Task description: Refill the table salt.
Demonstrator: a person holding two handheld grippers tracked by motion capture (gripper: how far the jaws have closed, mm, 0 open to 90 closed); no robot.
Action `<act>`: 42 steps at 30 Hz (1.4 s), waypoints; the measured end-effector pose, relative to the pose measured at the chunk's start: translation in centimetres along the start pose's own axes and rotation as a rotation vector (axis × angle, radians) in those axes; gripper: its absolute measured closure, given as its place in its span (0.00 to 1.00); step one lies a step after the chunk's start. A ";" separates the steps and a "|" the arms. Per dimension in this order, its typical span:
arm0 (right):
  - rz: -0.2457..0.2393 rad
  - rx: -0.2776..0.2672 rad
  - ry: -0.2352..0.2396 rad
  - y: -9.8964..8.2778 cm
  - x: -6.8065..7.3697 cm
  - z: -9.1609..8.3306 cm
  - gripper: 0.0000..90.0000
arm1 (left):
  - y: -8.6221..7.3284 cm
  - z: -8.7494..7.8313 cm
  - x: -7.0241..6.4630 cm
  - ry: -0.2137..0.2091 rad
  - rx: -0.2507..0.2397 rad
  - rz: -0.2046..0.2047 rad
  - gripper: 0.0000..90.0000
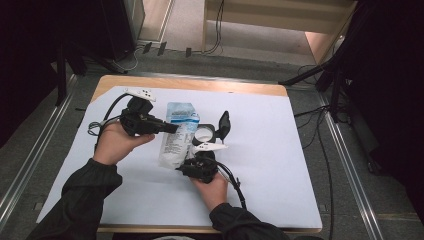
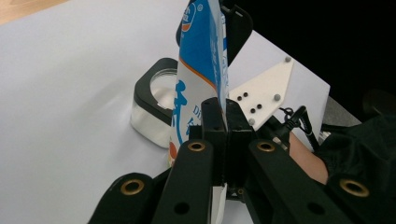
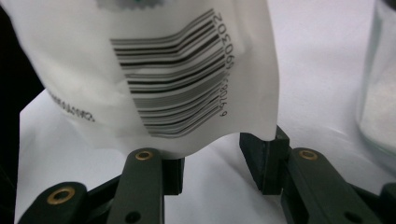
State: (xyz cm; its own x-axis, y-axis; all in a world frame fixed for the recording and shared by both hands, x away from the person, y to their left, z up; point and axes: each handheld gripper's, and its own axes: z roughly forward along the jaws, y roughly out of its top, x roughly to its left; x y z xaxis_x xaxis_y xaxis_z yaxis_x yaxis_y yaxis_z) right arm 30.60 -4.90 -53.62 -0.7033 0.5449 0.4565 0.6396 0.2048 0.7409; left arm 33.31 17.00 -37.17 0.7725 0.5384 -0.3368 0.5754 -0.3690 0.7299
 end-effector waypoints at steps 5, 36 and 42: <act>-0.042 0.022 -0.001 0.0 0.4 0.2 0.69 | -0.2 -0.1 0.2 -0.019 -0.002 -0.006 1.00; -0.254 0.100 0.087 1.7 1.5 -2.6 0.58 | -1.2 -4.0 2.2 0.084 -0.070 -0.044 1.00; -0.233 0.111 0.115 1.7 1.1 -4.3 0.57 | -1.6 -4.3 2.6 0.118 -0.069 -0.059 1.00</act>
State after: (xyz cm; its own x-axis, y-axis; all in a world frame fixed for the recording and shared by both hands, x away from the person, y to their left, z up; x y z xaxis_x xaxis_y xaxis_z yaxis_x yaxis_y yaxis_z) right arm 29.53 -7.43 -49.76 -0.8618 0.3785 0.3377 0.4823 0.4050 0.7768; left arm 33.20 22.26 -36.61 0.6988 0.6442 -0.3110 0.5959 -0.2836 0.7513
